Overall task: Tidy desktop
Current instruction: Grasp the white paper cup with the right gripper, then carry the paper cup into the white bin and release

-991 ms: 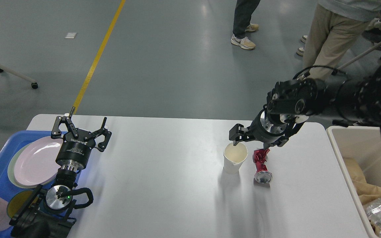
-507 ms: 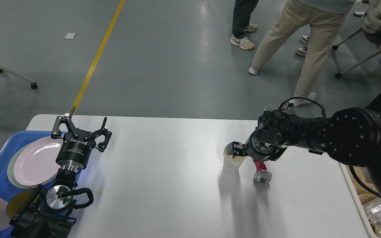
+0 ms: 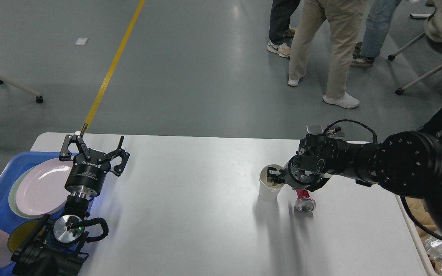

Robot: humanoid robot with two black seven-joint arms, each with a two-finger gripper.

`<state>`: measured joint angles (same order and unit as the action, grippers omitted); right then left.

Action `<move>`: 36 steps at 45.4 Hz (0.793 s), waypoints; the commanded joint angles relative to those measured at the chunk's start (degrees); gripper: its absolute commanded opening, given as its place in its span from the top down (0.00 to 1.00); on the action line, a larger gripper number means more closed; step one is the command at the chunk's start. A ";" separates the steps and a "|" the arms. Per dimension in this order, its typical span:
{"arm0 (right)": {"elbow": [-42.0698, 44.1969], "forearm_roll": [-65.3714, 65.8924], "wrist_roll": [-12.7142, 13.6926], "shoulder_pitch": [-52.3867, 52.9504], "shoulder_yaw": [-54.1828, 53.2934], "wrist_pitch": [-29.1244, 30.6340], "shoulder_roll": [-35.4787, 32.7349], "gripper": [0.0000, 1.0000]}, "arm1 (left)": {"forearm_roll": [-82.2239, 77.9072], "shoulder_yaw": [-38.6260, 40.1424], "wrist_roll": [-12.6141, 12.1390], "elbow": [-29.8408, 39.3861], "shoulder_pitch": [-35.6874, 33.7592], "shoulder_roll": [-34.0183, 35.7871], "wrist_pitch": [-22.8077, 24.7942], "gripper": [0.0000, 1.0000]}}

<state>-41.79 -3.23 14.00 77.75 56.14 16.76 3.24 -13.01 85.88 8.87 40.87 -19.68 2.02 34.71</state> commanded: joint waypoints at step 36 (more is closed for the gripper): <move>-2.41 -1.42 0.94 2.76 -4.82 1.08 -4.29 1.00 | 0.00 -0.01 0.01 0.00 0.00 0.00 0.01 0.03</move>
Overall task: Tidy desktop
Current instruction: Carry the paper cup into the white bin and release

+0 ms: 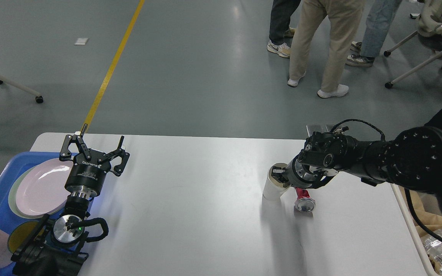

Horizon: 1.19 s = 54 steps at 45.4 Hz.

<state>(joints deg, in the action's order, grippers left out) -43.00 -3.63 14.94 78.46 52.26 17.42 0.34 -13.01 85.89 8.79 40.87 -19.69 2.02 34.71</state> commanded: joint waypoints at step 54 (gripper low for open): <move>-45.69 -7.80 -14.94 52.86 38.71 15.36 -26.69 1.00 | 0.00 -0.02 0.08 0.00 0.00 0.00 0.00 0.03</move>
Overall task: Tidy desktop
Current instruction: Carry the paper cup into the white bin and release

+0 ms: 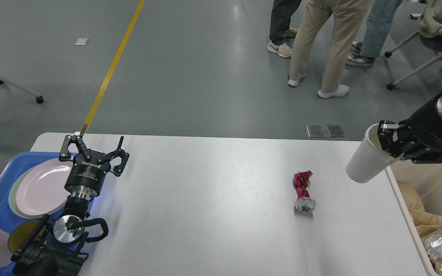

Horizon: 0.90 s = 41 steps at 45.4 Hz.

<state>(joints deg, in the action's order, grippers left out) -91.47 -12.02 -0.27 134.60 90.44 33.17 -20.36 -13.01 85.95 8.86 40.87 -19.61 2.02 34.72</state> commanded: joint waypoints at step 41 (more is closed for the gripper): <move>69.03 5.34 1.15 -89.05 -36.12 -21.39 -15.42 1.00 | 0.00 -0.08 0.01 0.00 -0.08 0.00 0.00 0.03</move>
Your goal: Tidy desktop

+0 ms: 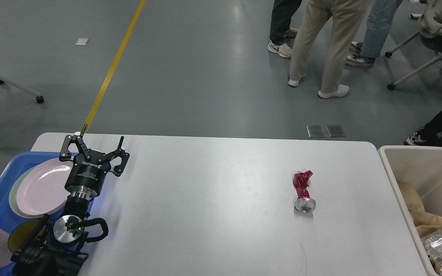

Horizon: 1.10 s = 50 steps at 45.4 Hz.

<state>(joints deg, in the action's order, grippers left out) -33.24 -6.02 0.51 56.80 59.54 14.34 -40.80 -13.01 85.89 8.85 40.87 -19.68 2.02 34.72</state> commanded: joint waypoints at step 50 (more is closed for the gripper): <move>29.11 -1.02 9.68 -28.41 -13.58 -15.66 17.51 0.00 | 0.00 -0.02 0.02 0.00 -0.01 0.00 0.00 0.03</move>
<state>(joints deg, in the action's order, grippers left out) -3.95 -7.03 10.20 28.13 45.89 -1.29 -22.83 -13.01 85.89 8.88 40.87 -19.69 2.02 34.72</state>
